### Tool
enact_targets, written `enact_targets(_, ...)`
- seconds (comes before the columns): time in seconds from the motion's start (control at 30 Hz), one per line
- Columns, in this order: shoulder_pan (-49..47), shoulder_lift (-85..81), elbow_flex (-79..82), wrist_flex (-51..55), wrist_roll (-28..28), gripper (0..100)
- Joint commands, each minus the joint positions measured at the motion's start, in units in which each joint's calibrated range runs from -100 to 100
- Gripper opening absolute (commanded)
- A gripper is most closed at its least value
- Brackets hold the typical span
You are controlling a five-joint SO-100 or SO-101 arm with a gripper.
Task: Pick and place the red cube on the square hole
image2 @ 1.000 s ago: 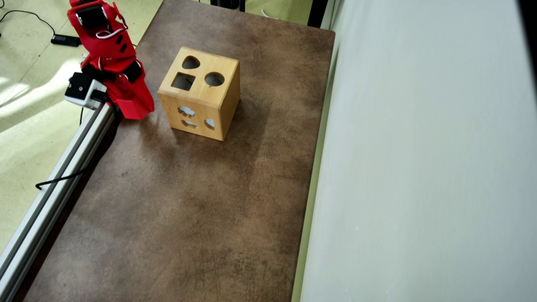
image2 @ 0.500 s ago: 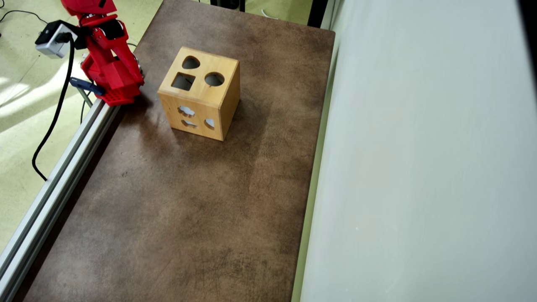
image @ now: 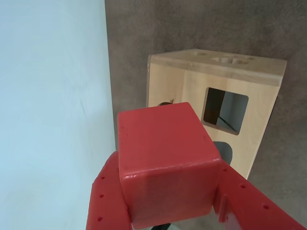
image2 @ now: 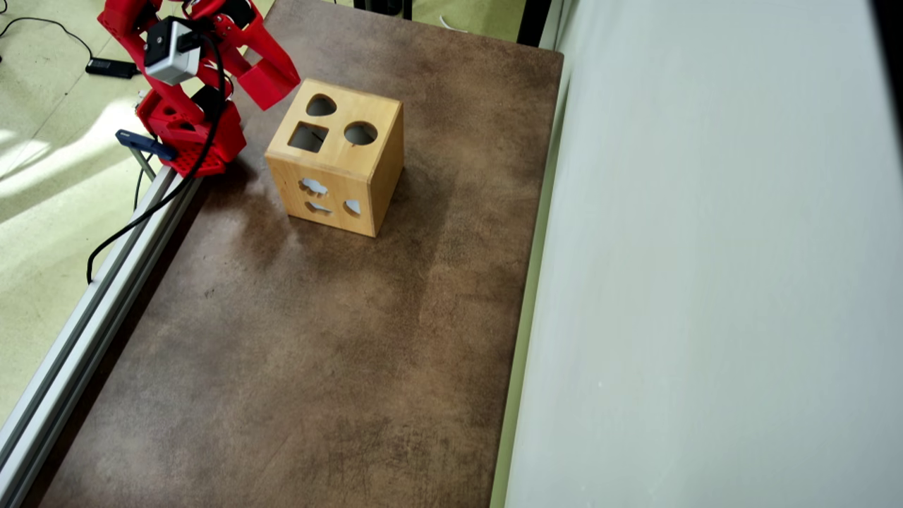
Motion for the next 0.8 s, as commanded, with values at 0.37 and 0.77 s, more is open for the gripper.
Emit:
enact_targets(0.37, -10.06, -0.3, 0.54, 0.57, -5.81, 7)
enact_targets(0.77, -10.58, -0.47, 11.18, 0.41, -5.86, 7)
